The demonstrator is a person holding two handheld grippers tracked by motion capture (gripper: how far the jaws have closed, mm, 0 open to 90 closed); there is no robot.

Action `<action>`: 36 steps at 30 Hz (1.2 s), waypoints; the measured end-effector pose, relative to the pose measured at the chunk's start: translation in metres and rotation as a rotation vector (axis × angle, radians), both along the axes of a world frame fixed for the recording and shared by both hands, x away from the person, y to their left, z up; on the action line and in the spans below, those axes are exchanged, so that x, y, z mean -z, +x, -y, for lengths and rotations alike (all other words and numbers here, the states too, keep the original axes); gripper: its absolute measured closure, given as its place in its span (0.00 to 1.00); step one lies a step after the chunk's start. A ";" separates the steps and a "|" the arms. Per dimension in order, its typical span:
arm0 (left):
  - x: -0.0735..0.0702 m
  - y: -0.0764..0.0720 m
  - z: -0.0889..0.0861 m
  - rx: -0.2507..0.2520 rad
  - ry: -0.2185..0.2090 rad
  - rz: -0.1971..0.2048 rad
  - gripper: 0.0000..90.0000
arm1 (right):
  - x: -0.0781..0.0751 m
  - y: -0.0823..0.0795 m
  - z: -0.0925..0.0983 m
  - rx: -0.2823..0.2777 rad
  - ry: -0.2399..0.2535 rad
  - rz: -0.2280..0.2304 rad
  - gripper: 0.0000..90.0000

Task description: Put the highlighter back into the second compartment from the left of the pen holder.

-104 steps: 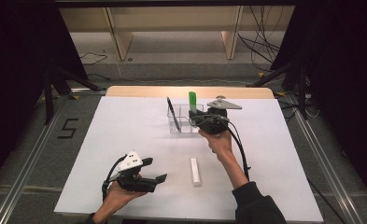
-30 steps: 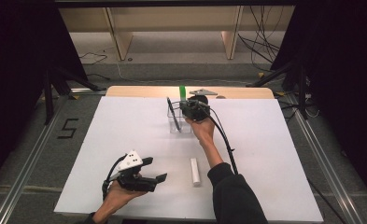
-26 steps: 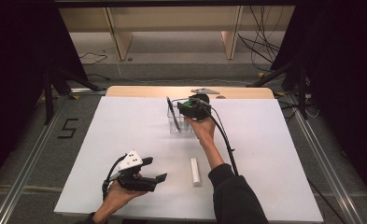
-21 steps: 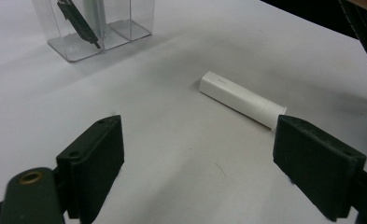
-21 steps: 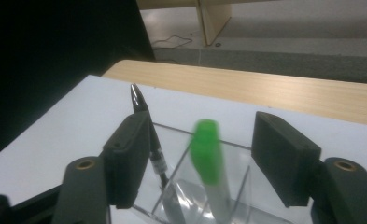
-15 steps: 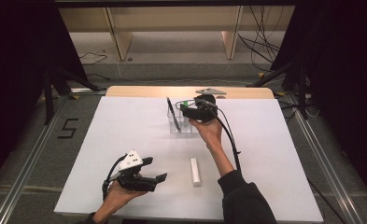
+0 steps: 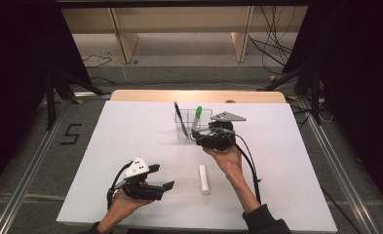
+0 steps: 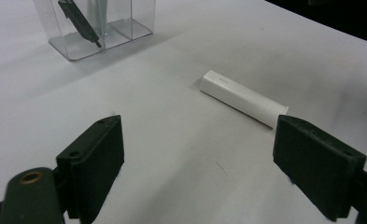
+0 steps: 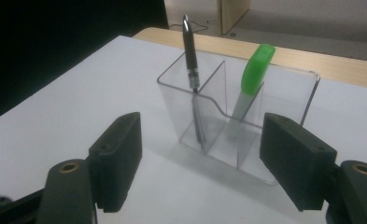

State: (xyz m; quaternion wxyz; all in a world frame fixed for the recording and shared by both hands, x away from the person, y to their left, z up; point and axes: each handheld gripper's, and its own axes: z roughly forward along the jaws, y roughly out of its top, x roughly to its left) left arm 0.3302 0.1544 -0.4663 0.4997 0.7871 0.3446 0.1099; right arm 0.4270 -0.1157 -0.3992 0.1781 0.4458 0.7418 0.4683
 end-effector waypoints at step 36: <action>-0.001 0.001 -0.003 -0.016 -0.018 -0.003 0.18 | 0.053 -0.081 0.009 -0.046 -0.134 -0.079 0.29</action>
